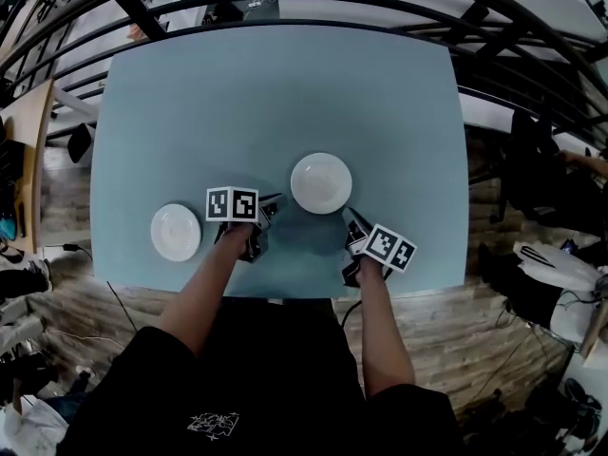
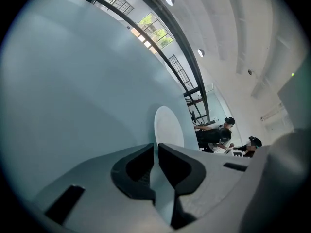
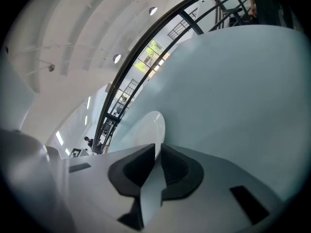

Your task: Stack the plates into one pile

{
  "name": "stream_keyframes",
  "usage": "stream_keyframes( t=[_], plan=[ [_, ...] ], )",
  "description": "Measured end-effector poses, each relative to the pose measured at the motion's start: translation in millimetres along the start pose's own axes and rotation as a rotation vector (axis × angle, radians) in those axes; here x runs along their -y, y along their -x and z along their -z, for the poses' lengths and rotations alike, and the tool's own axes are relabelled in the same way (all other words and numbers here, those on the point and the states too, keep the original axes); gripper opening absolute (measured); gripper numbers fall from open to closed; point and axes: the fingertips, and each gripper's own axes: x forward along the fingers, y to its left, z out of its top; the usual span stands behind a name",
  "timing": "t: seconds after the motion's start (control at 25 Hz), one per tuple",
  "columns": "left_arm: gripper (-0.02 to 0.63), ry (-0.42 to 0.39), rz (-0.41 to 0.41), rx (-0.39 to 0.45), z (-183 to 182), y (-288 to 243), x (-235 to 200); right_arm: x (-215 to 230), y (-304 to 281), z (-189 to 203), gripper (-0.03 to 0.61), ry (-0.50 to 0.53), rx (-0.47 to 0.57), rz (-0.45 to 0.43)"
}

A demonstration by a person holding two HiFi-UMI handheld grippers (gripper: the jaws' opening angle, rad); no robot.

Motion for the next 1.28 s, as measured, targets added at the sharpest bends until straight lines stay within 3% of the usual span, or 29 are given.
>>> stream_keyframes(
  t=[0.08,0.16,0.6,0.88,1.12,1.28],
  plan=[
    [0.036,0.021,0.015,0.007,-5,-5,2,1,-3,-3,0.034,-0.014,-0.007,-0.006],
    [0.068,0.042,0.029,0.011,-9,-9,4,2,-5,-7,0.104,-0.027,-0.014,-0.014],
    [0.101,0.092,0.025,0.031,-19,-22,-1,7,-19,-5,0.146,-0.126,-0.044,-0.018],
    [0.095,0.107,-0.018,0.012,-24,-31,-3,7,-28,-7,0.112,-0.254,-0.040,-0.037],
    [0.043,0.083,-0.057,-0.017,-22,-37,-4,11,-31,-3,0.040,-0.238,-0.063,0.000],
    [0.040,0.078,-0.051,-0.015,-19,-33,-6,9,-30,3,0.034,-0.214,-0.073,0.013]
  ],
)
